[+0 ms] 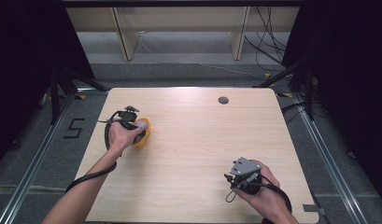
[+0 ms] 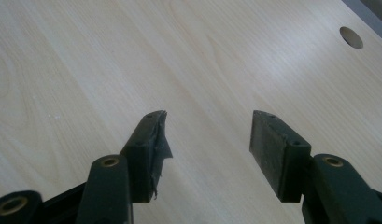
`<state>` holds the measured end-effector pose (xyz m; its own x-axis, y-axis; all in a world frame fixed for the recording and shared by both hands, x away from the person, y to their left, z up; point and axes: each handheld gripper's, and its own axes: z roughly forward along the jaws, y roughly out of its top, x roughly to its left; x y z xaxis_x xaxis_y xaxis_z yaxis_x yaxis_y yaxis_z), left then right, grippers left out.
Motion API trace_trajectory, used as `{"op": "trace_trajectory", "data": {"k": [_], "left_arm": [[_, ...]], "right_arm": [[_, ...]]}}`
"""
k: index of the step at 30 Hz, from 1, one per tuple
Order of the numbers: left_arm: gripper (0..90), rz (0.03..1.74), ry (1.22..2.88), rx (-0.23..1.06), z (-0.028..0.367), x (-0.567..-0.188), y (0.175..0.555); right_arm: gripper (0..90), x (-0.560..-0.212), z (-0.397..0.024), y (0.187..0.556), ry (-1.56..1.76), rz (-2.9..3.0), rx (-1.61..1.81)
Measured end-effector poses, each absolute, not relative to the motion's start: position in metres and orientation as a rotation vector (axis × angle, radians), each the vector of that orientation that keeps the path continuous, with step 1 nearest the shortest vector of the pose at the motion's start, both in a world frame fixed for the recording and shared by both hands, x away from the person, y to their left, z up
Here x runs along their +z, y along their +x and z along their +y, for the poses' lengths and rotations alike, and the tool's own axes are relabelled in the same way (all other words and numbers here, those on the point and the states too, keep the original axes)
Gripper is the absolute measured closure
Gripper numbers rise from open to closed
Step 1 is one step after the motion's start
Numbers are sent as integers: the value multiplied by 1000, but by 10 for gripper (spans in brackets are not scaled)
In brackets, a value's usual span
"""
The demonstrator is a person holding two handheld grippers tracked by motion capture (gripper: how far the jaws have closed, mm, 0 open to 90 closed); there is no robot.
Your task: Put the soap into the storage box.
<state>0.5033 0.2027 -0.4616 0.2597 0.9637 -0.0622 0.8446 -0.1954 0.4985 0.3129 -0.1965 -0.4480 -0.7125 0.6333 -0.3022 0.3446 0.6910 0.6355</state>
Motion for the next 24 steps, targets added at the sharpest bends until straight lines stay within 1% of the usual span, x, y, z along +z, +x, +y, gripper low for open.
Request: {"op": "trace_trajectory", "data": {"k": [1, 2, 3, 5, 13, 19, 24], "left_arm": [[489, 1632, 2092, 369, 203, -463, 504], [489, 1606, 2123, 375, 204, -462, 505], [489, 1632, 2101, 362, 203, -463, 504], [489, 1639, 2116, 355, 202, -462, 504], [488, 1635, 2095, 351, 201, -464, 505], [487, 1636, 2120, 335, 201, -462, 507], [486, 1633, 2110, 319, 202, -463, 508]], "right_arm": [[462, -448, -196, 313, 752, 2393, 754], [462, -448, -196, 313, 753, 2395, 751], [462, -448, -196, 313, 752, 2395, 751], [462, -448, -196, 313, 752, 2396, 750], [461, -448, -196, 312, 751, 2396, 748], [461, -448, -196, 312, 749, 2397, 748], [461, -448, -196, 312, 751, 2392, 750]]}}
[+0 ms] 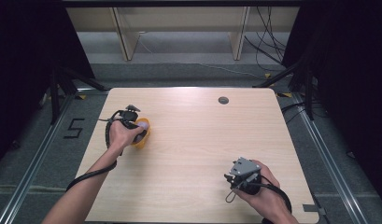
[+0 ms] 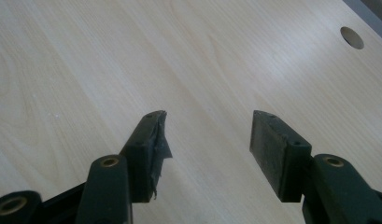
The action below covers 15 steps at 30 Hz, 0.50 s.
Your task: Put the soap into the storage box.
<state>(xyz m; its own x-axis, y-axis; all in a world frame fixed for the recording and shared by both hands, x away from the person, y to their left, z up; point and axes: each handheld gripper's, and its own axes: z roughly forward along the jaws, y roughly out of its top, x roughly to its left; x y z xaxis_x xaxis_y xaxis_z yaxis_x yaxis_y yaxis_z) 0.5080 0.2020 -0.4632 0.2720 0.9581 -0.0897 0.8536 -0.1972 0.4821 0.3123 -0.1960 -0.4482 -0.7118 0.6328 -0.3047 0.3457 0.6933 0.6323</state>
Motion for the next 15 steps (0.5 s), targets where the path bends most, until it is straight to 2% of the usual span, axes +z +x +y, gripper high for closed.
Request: {"op": "trace_trajectory", "data": {"k": [11, 14, 15], "left_arm": [[474, 1643, 2133, 296, 204, -457, 509], [472, 1621, 2106, 340, 203, -454, 508], [467, 1586, 2150, 348, 205, -451, 509]], "right_arm": [[458, -448, -197, 313, 741, 2405, 744], [457, -448, -196, 314, 727, 2397, 748], [457, -448, -196, 314, 727, 2399, 745]]}}
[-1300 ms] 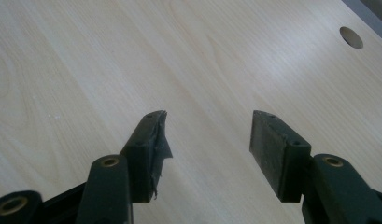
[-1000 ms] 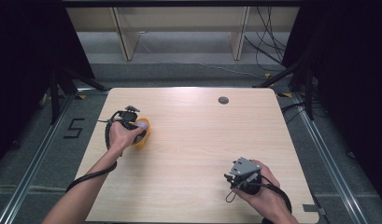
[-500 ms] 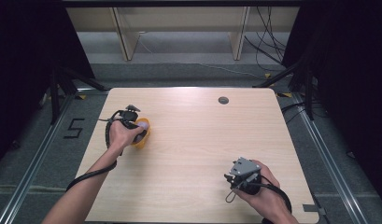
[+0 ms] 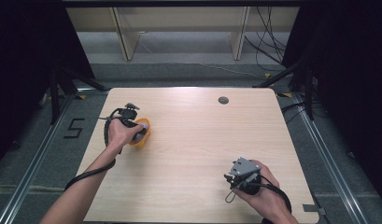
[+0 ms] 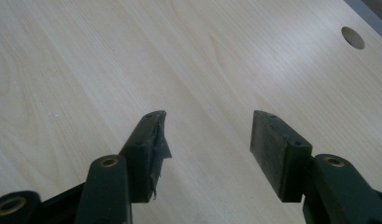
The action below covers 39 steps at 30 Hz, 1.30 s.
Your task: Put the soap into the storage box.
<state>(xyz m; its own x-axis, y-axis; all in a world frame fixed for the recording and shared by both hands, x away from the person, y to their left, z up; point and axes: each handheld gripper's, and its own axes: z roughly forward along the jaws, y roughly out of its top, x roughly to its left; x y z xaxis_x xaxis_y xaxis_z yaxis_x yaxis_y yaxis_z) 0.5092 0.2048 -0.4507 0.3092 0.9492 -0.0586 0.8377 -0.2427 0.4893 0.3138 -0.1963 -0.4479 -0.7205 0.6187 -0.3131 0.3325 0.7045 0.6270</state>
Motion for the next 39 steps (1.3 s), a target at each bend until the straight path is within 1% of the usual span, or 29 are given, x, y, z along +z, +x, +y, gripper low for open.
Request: {"op": "trace_trajectory", "data": {"k": [7, 12, 18, 21, 23, 24, 26, 27, 28, 34, 39], "left_arm": [[427, 1552, 2139, 376, 208, -442, 501], [404, 1515, 2098, 396, 214, -432, 489], [330, 1476, 2052, 425, 221, -421, 472], [313, 1449, 2036, 433, 225, -419, 462], [311, 1445, 1993, 439, 227, -419, 454], [310, 1437, 2023, 439, 230, -418, 451], [310, 1432, 2018, 428, 233, -417, 443], [310, 1420, 2000, 445, 233, -419, 438], [310, 1422, 2015, 431, 235, -418, 434], [312, 1398, 1998, 449, 242, -422, 410], [310, 1362, 2010, 453, 248, -431, 387]], "right_arm": [[453, -448, -196, 313, 739, 2401, 745], [451, -448, -196, 314, 741, 2402, 744], [449, -448, -196, 313, 745, 2406, 740], [449, -448, -196, 313, 749, 2400, 744], [449, -448, -196, 313, 750, 2400, 744], [448, -448, -196, 313, 750, 2397, 748], [448, -448, -196, 313, 747, 2396, 747], [448, -448, -196, 313, 747, 2400, 743], [448, -448, -196, 313, 747, 2400, 743], [446, -448, -198, 315, 698, 2403, 743], [445, -448, -197, 313, 753, 2398, 755]]}}
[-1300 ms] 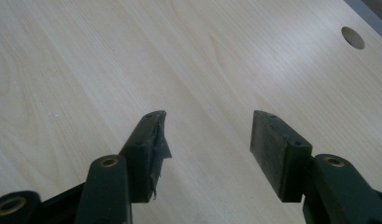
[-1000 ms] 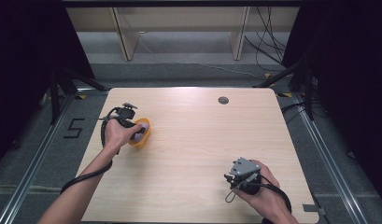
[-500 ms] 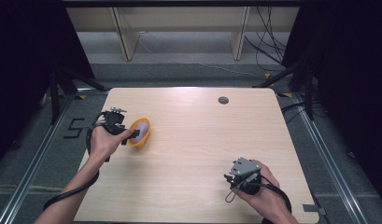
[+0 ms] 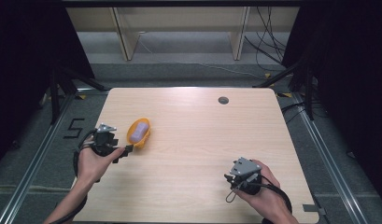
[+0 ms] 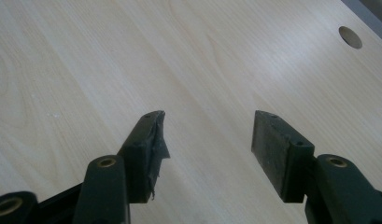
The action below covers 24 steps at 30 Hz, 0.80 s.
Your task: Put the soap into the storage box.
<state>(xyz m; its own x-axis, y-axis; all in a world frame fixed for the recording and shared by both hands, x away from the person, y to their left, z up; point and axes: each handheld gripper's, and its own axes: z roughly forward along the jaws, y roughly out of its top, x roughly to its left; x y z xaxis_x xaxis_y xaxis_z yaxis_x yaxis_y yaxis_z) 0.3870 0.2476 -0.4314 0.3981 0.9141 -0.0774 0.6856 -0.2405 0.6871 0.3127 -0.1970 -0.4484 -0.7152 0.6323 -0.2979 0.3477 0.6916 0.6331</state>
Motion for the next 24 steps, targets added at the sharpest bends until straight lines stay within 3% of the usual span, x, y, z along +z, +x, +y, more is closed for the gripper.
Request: {"op": "trace_trajectory", "data": {"k": [19, 22, 24], "left_arm": [[313, 1304, 2034, 434, 256, -494, 326], [316, 1311, 1967, 452, 253, -502, 322], [316, 1290, 2034, 441, 255, -503, 321]], "right_arm": [[437, -448, -199, 315, 718, 2396, 755], [437, -448, -199, 314, 744, 2396, 758], [436, -448, -200, 315, 711, 2395, 761]]}}
